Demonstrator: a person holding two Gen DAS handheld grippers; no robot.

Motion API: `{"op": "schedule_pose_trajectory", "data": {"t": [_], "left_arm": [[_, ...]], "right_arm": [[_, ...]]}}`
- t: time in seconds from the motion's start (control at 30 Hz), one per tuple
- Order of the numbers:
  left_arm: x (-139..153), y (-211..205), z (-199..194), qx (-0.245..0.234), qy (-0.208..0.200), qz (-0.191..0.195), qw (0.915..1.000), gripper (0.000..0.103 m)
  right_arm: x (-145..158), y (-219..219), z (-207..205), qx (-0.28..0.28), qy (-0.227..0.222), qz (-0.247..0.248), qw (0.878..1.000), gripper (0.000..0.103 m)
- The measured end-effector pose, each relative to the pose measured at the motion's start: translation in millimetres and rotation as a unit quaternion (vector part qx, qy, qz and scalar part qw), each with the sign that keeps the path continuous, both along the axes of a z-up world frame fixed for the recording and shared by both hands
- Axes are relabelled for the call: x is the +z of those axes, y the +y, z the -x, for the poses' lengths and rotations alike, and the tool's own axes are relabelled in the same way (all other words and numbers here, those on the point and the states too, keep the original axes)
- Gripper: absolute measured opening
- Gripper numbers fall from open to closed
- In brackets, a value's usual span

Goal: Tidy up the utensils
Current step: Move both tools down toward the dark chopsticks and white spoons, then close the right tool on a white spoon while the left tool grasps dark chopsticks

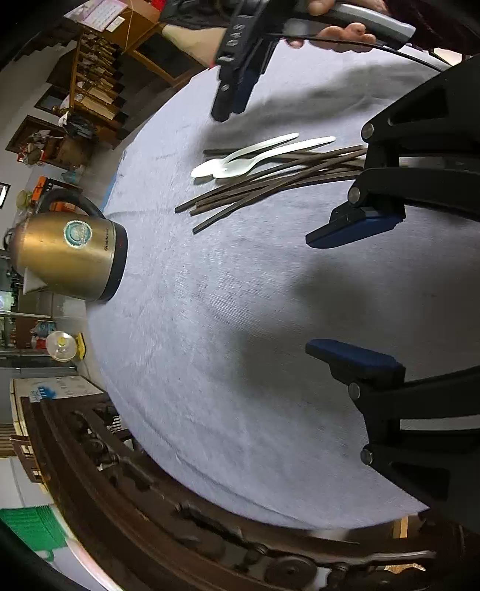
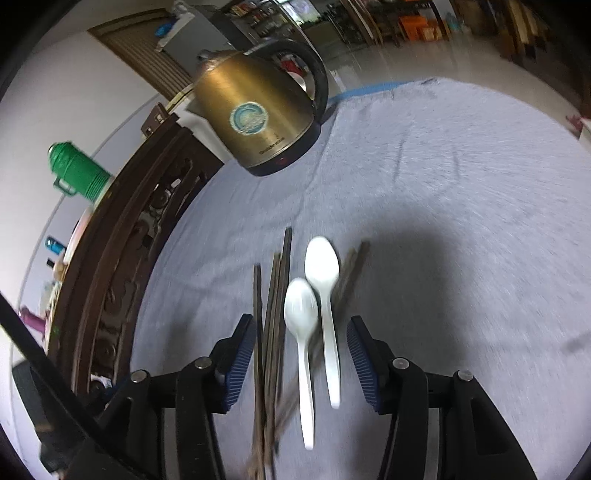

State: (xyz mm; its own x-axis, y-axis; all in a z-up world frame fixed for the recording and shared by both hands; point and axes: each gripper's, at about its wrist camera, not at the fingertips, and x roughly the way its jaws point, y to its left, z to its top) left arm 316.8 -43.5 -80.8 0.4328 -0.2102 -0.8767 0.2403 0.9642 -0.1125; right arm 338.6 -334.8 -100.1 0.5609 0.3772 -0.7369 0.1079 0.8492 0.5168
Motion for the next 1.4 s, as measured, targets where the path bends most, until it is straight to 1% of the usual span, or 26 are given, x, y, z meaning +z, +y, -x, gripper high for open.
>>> {"op": "schedule_pose_trajectory", "data": {"t": [0.03,0.1,0.2,0.27,0.33,0.37,0.4,0.43,0.47,0.5,0.57,0.7,0.83,0.9,0.93,1.0,1.03,1.07,1.1,1.13,1.17,1.2,1.23,1.27,1.3,1.4], "left_arm": [[-2,-2,-4,0.000,0.003,0.001,1.0000,0.052],[-5,-6,-12,-0.004,0.009,0.002,0.9999,0.053],[-10,-13,-26,-0.010,0.019,-0.001,0.9998,0.054],[-14,-17,-37,-0.012,0.024,-0.004,0.9996,0.054],[-17,-22,-47,-0.014,0.028,-0.007,0.9995,0.054],[-19,-26,-51,-0.016,0.031,-0.009,0.9994,0.054],[-20,-29,-54,-0.019,0.031,-0.010,0.9993,0.054],[-22,-33,-57,-0.024,0.032,-0.012,0.9991,0.054],[-23,-37,-60,-0.027,0.034,-0.013,0.9990,0.054],[-25,-42,-64,-0.031,0.038,-0.013,0.9987,0.054],[-27,-50,-71,-0.035,0.041,-0.009,0.9985,0.054],[-34,-65,-94,-0.024,0.052,0.000,0.9983,0.051],[-40,-78,-113,-0.012,0.071,0.011,0.9973,0.049],[-45,-83,-120,-0.002,0.081,0.013,0.9966,0.049],[-45,-86,-121,0.002,0.075,0.009,0.9971,0.049],[-44,-93,-121,-0.004,0.062,-0.002,0.9981,0.045],[-43,-95,-120,-0.005,0.056,-0.007,0.9984,0.036],[-42,-96,-118,-0.008,0.052,-0.007,0.9986,0.024],[-42,-97,-117,-0.016,0.052,0.004,0.9985,0.017],[-43,-97,-117,-0.021,0.058,0.010,0.9980,0.009],[-43,-97,-116,-0.022,0.051,0.005,0.9985,0.008],[-42,-97,-113,-0.027,0.045,-0.004,0.9986,0.007],[-42,-96,-111,-0.033,0.041,-0.006,0.9986,0.007],[-41,-93,-108,-0.037,0.040,-0.004,0.9985,0.007],[-40,-88,-105,-0.039,0.040,-0.001,0.9984,0.007],[-37,-72,-96,-0.038,0.044,0.008,0.9983,0.007]], "right_arm": [[-4,0,-11,0.003,0.005,-0.003,1.000,0.057],[-11,2,-31,0.007,0.023,-0.001,1.000,0.073],[-18,6,-54,0.012,0.026,0.011,1.000,0.073],[-27,10,-69,0.012,0.049,0.041,0.998,0.073],[-36,13,-76,0.019,0.059,0.045,0.997,0.071],[-36,15,-77,0.022,0.053,0.054,0.997,0.067],[-35,18,-78,0.025,0.049,0.071,0.996,0.049],[-36,21,-80,0.030,0.056,0.089,0.994,0.040],[-35,22,-79,0.030,0.056,0.107,0.992,0.021],[-36,22,-79,0.033,0.057,0.105,0.992,0.010],[-36,14,-72,0.031,0.052,0.076,0.995,0.009],[-34,-1,-55,0.025,0.033,0.057,0.998,0.009],[-32,-13,-42,0.031,0.029,0.033,0.999,0.009],[-31,-17,-39,0.034,0.027,0.023,0.999,0.012],[-31,-18,-39,0.035,0.025,0.014,0.999,0.013],[-28,-21,-40,0.035,0.018,-0.003,0.999,0.029],[-26,-23,-40,0.034,0.013,-0.006,0.999,0.034],[-24,-23,-41,0.032,0.009,-0.007,0.999,0.047],[-24,-23,-43,0.031,0.007,-0.007,0.999,0.058],[-24,-20,-45,0.033,0.005,-0.009,0.999,0.059],[-26,-18,-46,0.036,0.003,-0.011,0.999,0.058],[-29,-15,-47,0.043,0.007,-0.014,0.999,0.054],[-32,-11,-46,0.050,0.013,-0.012,0.999,0.048],[-36,-6,-45,0.056,0.016,-0.006,0.998,0.029],[-37,0,-43,0.063,0.021,0.010,0.998,0.023],[-41,10,-34,0.081,0.026,0.029,0.996,0.023]]}}
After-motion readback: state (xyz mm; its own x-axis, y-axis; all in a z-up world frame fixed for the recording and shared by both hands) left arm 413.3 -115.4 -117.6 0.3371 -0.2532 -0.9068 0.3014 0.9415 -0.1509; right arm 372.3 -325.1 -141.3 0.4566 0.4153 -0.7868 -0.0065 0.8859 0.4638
